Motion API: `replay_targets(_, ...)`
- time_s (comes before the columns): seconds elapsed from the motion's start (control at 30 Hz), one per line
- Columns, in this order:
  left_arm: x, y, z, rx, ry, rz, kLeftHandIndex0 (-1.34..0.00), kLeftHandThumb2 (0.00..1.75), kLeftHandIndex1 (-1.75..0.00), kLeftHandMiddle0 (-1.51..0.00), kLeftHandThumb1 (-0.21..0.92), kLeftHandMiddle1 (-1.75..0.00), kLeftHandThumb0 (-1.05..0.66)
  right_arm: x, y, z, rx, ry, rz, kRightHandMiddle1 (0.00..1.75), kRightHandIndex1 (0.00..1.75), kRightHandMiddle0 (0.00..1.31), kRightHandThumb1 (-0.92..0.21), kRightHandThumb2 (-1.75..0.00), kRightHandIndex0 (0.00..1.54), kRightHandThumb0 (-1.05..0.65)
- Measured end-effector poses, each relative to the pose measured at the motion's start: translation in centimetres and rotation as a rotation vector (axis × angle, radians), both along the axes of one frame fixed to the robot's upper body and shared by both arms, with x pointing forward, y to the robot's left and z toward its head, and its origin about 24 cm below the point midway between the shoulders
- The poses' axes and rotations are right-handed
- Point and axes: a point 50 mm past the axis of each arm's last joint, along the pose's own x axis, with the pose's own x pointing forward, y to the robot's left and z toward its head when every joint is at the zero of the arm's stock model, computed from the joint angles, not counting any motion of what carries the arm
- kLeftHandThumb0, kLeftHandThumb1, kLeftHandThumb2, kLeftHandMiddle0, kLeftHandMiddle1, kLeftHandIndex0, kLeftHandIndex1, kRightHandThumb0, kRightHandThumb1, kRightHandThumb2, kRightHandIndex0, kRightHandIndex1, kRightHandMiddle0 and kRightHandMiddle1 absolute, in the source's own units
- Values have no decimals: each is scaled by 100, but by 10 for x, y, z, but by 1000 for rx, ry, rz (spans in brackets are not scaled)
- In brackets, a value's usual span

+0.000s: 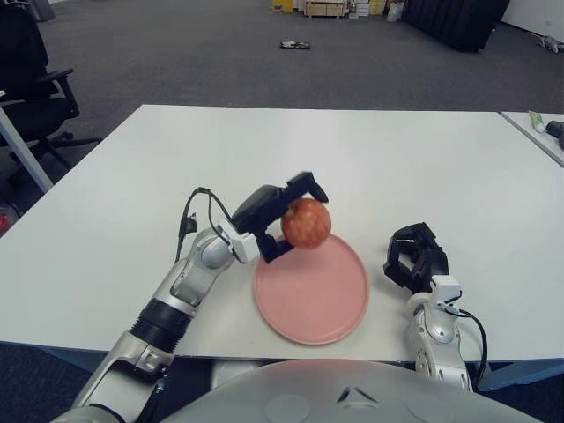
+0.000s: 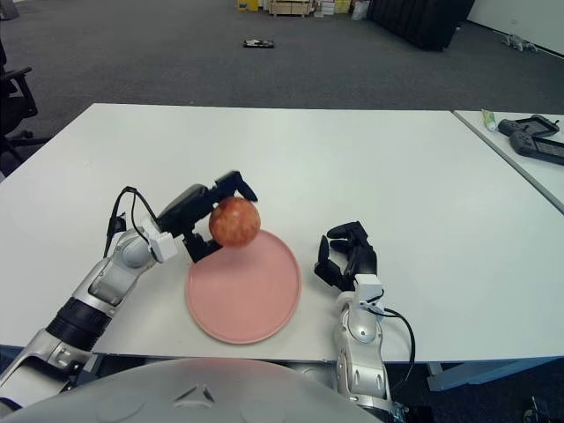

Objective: Put the apple into the plate.

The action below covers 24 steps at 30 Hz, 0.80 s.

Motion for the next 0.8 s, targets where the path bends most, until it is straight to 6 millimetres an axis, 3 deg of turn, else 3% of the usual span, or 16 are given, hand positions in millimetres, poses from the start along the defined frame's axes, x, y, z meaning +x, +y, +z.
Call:
replay_targets(0.23, -7, -1, -10, 141, -60, -62, -60, 164, -175, -88, 1, -165, 0, 0, 0, 0, 2, 0, -3, 175, 175, 48, -48, -113, 104, -43)
replay_targets(0.47, -19, -10, -35, 276, -85, -111, -59, 163, -175, -86, 3, -167, 0, -1, 0, 0, 1, 0, -3, 175, 175, 48, -48, -112, 104, -43)
replay_targets(0.8, -20, -22, -46, 347, -197, -113, -55, 159, -175, -82, 7, -169, 0, -1, 0, 0, 1, -2, -2, 175, 175, 47, -49, -111, 103, -42)
